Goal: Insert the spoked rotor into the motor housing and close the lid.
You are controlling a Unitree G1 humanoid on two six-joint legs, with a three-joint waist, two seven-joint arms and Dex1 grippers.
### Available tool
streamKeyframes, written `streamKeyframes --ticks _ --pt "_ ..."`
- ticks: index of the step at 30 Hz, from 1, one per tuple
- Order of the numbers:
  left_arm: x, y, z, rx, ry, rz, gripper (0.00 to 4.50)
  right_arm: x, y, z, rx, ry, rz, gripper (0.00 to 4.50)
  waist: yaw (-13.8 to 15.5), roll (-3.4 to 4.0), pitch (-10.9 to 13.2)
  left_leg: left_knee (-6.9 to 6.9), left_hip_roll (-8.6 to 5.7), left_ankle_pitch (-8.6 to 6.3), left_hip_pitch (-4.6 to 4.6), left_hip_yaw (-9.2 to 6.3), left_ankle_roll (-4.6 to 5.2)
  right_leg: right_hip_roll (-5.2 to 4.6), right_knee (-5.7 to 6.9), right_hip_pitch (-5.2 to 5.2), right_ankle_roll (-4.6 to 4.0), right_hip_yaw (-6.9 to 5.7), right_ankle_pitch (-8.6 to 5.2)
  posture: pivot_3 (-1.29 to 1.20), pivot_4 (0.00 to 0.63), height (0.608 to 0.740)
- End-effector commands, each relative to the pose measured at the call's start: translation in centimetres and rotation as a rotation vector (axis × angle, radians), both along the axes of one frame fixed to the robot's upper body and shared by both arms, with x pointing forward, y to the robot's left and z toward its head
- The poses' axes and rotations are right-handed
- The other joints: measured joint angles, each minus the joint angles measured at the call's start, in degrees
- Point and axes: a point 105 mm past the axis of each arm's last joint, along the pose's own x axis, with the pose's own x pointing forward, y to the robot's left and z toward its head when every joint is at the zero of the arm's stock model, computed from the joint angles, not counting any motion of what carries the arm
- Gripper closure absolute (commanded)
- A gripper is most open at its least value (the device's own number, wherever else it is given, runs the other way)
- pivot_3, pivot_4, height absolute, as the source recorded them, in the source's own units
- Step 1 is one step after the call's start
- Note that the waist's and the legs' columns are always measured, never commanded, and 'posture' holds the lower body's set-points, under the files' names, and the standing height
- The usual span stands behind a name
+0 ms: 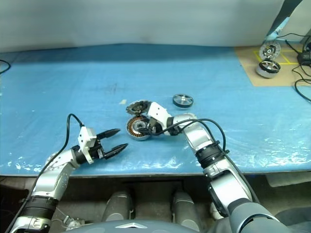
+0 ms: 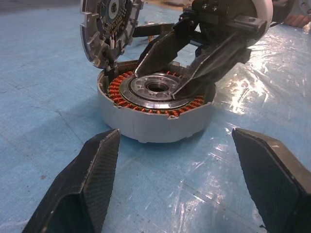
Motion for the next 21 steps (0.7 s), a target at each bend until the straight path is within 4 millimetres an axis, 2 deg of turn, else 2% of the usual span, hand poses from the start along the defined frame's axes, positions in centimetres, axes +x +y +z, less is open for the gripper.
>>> streamKeyframes --ticks 1,7,10,13,15,16,18,21 --pt "-0.1 0.0 0.7 -0.001 -0.027 -0.011 0.63 0.2 0.0 1.6 0.058 0.002 0.001 1.88 0.01 0.00 0.00 0.00 0.00 0.00 0.00 0.00 0.00 0.00 0.00 0.00 0.00 0.00 0.00 0.00 0.150 0.740" --pt "-0.1 -0.1 0.8 -0.005 -0.022 -0.015 0.63 0.0 0.3 3.2 0.129 -0.005 0.002 1.88 0.02 0.00 0.00 -0.01 0.00 0.00 -0.01 0.00 0.00 0.00 0.00 -0.01 0.00 0.00 0.00 0.00 0.150 0.740" --pt "-0.1 -0.1 1.0 -0.009 -0.023 -0.015 0.63 0.0 0.4 3.4 0.141 -0.018 -0.002 2.49 -0.01 0.00 0.00 -0.01 0.01 0.00 -0.01 0.00 0.00 0.01 0.00 -0.03 -0.01 0.00 0.00 0.00 0.150 0.740" --pt "0.0 -0.2 1.3 -0.020 -0.030 -0.010 0.63 0.3 0.1 3.6 0.159 -0.011 -0.025 3.50 0.01 0.00 0.00 -0.02 0.00 0.00 -0.02 0.01 0.00 0.00 0.00 -0.02 -0.01 0.00 -0.01 0.00 0.150 0.740" --pt "0.2 -0.2 1.8 -0.038 -0.038 -0.001 0.63 0.6 -0.7 3.7 0.149 -0.019 -0.053 4.28 0.01 0.00 0.00 -0.02 0.00 0.01 -0.02 0.01 0.00 0.00 0.00 -0.03 -0.01 0.00 -0.01 0.00 0.150 0.740" --pt "0.2 -0.2 2.0 -0.042 -0.040 0.001 0.63 0.7 -1.0 3.7 0.143 -0.022 -0.063 4.49 0.02 0.00 0.00 -0.02 0.00 0.01 -0.02 0.00 0.00 0.00 0.00 -0.02 -0.01 0.00 -0.01 0.00 0.150 0.740" --pt "0.2 -0.4 2.6 -0.054 -0.049 0.001 0.63 0.7 -2.8 3.8 0.129 -0.001 -0.092 4.49 0.14 0.00 0.00 -0.02 0.00 0.01 -0.02 0.01 0.00 0.00 0.00 -0.03 -0.01 0.00 -0.01 0.00 0.150 0.740" --pt "0.0 -0.9 4.0 -0.083 -0.060 -0.012 0.63 1.0 -6.5 4.2 0.085 -0.010 -0.178 4.49 0.59 -0.02 0.01 -0.02 -0.04 0.01 -0.07 0.00 0.00 -0.05 -0.05 -0.01 -0.01 -0.01 -0.01 0.00 0.150 0.740"
